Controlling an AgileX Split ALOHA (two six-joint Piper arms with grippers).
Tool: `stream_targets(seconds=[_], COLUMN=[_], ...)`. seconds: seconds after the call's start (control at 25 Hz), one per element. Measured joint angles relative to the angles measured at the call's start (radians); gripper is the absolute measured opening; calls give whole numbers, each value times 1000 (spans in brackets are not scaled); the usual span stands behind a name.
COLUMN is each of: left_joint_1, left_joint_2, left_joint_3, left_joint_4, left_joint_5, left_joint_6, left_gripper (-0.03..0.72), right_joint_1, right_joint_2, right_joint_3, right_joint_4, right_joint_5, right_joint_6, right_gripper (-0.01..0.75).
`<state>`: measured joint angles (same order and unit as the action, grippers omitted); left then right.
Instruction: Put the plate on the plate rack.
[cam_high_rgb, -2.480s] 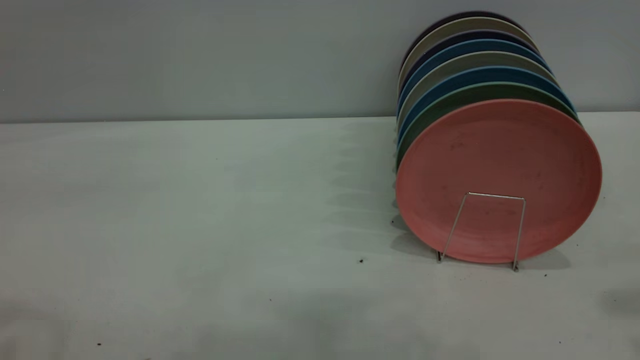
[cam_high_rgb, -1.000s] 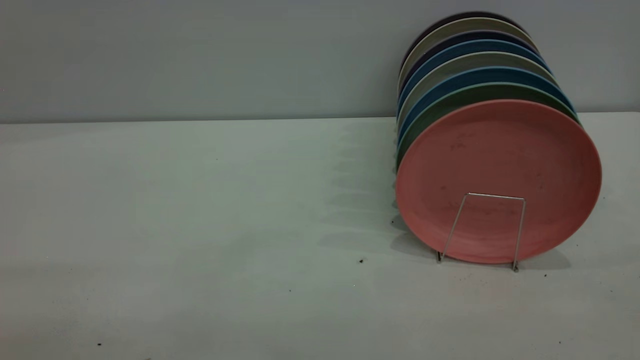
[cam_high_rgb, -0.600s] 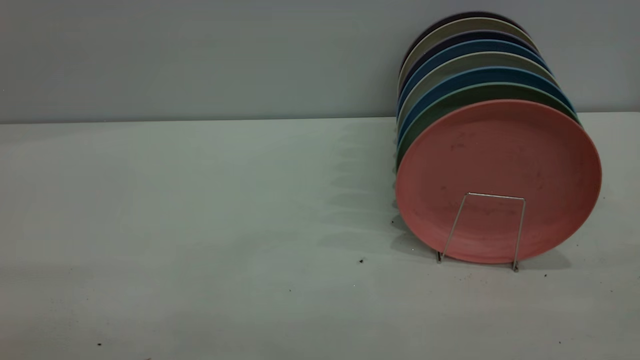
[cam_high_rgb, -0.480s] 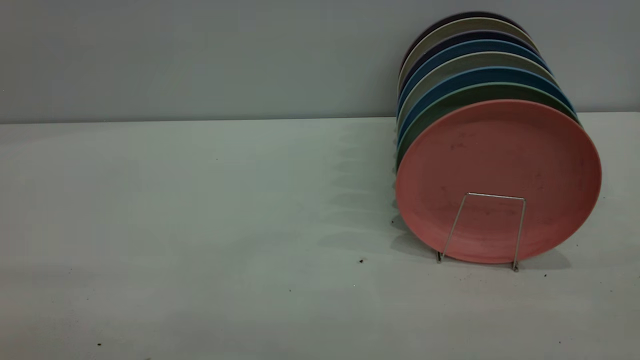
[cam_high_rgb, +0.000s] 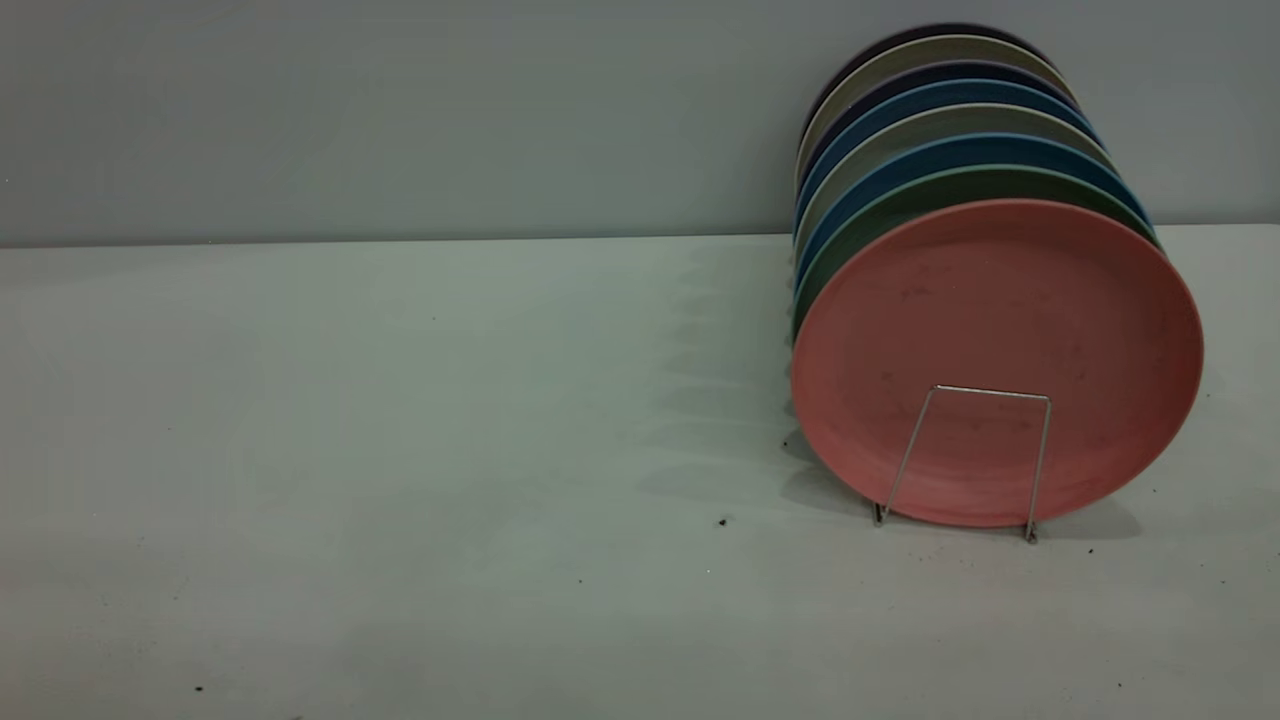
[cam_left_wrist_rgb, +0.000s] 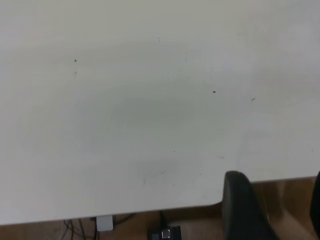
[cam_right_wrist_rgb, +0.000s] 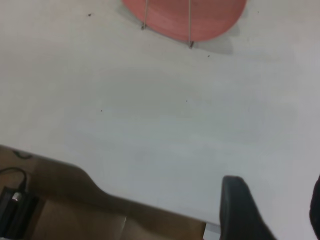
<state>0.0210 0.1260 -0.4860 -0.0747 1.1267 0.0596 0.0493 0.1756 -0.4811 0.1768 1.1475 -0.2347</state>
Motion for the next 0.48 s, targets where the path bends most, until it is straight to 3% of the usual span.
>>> stream_targets(seconds=[0.48], left_joint_1=[-7], left_joint_2=[-129], left_joint_3=[0], left_joint_4=[1], left_joint_5=[3], left_joint_6=[-1], left_gripper=[370], right_joint_1=[0], right_joint_2=[-171], right_joint_3=[0], right_joint_4=[1], right_joint_5=[1], right_joint_6=[1], right_gripper=[357])
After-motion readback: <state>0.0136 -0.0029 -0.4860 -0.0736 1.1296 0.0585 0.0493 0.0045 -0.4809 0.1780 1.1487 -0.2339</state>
